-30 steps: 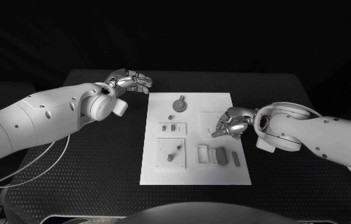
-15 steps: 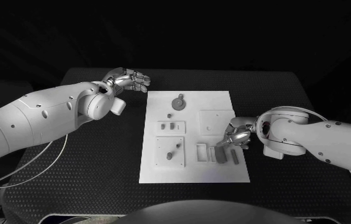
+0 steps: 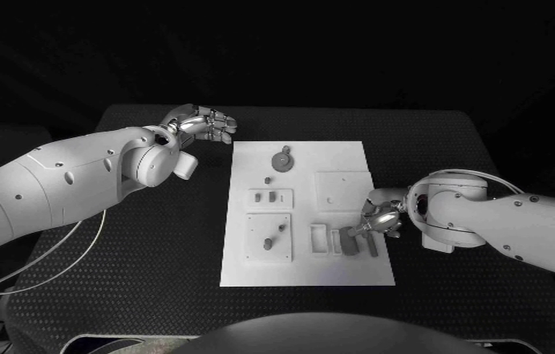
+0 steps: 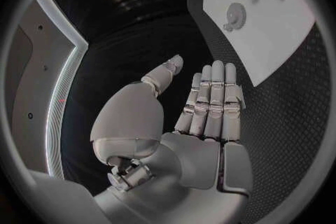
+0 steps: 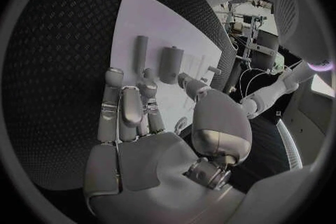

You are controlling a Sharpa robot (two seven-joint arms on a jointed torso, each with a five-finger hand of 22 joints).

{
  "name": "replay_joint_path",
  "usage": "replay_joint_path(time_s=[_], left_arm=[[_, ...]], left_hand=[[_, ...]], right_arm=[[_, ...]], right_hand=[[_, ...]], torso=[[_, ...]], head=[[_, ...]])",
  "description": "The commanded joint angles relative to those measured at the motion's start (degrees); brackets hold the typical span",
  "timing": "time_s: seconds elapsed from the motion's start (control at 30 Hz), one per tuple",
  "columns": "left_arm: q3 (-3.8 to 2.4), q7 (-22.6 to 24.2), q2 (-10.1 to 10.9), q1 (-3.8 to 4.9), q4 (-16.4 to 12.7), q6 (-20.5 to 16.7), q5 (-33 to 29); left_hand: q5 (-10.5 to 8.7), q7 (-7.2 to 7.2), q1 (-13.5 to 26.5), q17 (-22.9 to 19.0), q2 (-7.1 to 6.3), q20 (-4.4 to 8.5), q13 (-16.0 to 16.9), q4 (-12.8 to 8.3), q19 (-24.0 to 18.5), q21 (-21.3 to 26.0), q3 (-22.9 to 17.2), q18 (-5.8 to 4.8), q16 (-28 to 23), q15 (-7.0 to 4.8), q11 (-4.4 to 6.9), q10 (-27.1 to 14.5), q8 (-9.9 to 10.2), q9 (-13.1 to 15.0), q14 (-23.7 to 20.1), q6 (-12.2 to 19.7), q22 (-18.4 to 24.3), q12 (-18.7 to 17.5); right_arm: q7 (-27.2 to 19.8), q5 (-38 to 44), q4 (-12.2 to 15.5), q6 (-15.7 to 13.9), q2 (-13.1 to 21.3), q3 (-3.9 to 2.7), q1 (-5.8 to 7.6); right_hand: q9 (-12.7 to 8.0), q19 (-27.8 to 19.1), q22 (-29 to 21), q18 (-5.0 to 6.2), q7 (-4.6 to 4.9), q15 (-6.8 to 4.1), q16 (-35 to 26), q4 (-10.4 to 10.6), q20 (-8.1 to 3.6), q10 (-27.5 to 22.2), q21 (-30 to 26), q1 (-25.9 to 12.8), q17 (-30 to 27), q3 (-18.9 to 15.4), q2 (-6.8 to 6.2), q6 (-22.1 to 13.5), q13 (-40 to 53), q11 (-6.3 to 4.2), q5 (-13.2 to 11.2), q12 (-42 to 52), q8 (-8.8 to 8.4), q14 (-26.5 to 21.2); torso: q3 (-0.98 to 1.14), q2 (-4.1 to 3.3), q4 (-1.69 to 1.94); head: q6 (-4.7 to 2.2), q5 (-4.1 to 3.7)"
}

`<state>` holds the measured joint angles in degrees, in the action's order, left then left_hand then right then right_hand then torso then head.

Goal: Assemble the parts on the task board

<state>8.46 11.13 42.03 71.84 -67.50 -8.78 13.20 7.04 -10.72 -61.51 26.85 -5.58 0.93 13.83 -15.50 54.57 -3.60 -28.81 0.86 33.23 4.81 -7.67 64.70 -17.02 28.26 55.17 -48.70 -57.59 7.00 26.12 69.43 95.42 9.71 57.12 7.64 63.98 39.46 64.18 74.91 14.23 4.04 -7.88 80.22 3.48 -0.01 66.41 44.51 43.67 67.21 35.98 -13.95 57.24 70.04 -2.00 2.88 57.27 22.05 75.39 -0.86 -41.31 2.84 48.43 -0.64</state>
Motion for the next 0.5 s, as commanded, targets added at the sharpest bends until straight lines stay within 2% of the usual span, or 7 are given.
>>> replay_joint_path(time_s=[0.03,0.5], left_arm=[[-0.04,0.27,-0.08,0.03,-0.08,1.03,-0.33],[-0.04,0.16,0.01,0.03,-0.11,1.14,-0.33]], left_hand=[[0.05,0.08,0.76,0.08,-0.02,-0.15,-0.1,0.24,-0.05,-0.34,0.08,0.42,-0.24,0.09,0.12,-0.42,-0.32,-0.07,0.31,0.48,0.1,0.38],[0.06,0.08,0.91,0.2,-0.01,-0.14,-0.11,0.36,-0.07,-0.33,0.12,0.42,-0.35,0.09,0.11,-0.46,-0.32,-0.09,0.31,0.52,0.13,0.38]], right_arm=[[0.48,0.88,-0.07,1.83,-0.47,0.14,-0.48],[-0.36,0.22,-0.77,1.01,-3.11,0.17,-3.3]], right_hand=[[0.08,-0.15,1.33,0.77,0.14,-0.09,0.33,0.43,-0.36,0.42,0.33,-0.58,-0.09,-0.04,-0.03,0.62,0.09,-0.12,0.03,0.22,-0.32,0.28],[0.11,-0.25,1.34,0.77,0.22,-0.06,0.64,0.7,-0.44,0.47,0.66,-0.53,-0.04,0.27,-0.32,0.36,0.15,-0.05,0.03,0.28,-0.77,0.32]], torso=[[0.01,-0.04,-0.05],[0.0,-0.02,0.04]], head=[[0.25,0.03],[0.7,0.08]])
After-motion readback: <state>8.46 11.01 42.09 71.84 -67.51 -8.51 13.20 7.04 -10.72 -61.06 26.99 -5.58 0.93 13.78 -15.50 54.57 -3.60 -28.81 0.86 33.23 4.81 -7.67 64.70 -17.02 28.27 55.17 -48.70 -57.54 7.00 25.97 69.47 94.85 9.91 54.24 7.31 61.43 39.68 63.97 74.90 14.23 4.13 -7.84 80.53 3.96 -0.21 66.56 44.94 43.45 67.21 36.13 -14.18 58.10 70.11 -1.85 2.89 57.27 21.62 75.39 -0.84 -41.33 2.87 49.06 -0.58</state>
